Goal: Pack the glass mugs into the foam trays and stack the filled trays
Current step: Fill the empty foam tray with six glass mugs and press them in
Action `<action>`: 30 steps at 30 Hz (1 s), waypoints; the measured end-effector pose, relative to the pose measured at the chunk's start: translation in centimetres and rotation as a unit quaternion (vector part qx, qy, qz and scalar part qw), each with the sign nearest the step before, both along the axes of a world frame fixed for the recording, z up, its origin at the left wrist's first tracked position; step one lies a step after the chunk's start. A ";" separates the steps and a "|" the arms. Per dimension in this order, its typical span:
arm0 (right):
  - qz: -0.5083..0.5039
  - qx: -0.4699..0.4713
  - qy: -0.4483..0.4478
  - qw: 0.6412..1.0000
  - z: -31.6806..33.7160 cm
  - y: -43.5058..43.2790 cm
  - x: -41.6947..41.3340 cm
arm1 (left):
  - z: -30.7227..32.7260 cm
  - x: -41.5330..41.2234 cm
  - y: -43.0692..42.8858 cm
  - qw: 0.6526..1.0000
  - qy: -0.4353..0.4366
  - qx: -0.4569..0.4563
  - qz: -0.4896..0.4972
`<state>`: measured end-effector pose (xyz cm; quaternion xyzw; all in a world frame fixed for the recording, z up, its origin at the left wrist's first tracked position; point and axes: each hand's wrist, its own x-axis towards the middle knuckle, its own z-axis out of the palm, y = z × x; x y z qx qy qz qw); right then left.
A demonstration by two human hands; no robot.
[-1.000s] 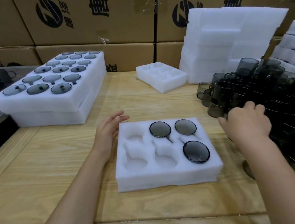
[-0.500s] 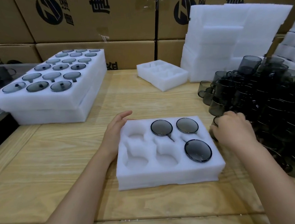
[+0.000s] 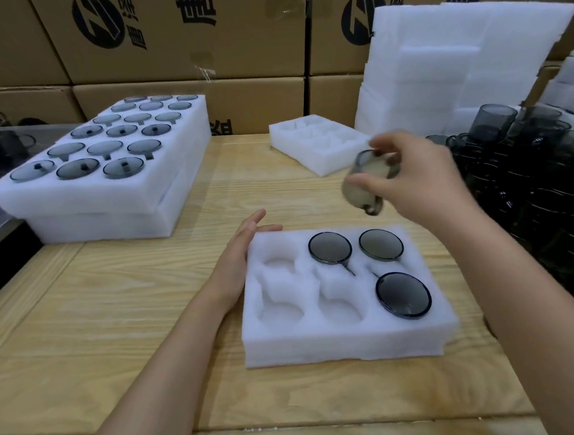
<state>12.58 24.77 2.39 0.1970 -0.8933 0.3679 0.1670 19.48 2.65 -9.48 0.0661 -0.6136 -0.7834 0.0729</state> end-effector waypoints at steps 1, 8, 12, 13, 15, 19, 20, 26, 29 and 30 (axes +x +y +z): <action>0.052 -0.016 -0.035 0.998 0.2 -1.1 0.2 | 0.1 0.0 0.1 1.000 -0.001 0.000 -0.002; 0.259 0.054 -0.132 0.955 -1.2 -7.4 1.3 | 0.2 0.3 0.2 0.998 0.052 0.031 -0.034; 0.271 0.054 -0.143 0.950 -2.0 -7.7 1.1 | 0.3 0.2 0.2 0.996 0.063 0.032 -0.050; 0.271 0.058 -0.143 0.950 -2.0 -7.5 1.0 | 0.3 0.1 0.2 0.997 0.059 0.022 -0.050; 0.269 0.078 -0.147 0.949 -2.2 -7.2 0.9 | 0.4 0.1 0.1 0.998 0.049 -0.007 -0.041; 0.270 0.113 -0.137 0.946 -2.5 -7.0 1.1 | 0.4 0.2 0.0 0.997 0.042 -0.050 -0.029; 0.275 0.130 -0.121 0.945 -2.6 -7.1 1.3 | 0.4 0.2 0.0 0.997 0.043 -0.052 -0.029; 0.311 0.190 -0.051 0.930 -4.1 -7.9 2.0 | 0.5 0.5 0.0 0.996 0.058 -0.049 -0.045; 0.308 0.205 -0.053 0.927 -4.7 -8.0 1.8 | 0.6 0.5 -0.2 0.996 0.057 -0.057 -0.028; 0.313 0.206 -0.061 0.925 -4.8 -8.0 1.7 | 0.6 0.5 -0.2 0.996 0.057 -0.059 -0.029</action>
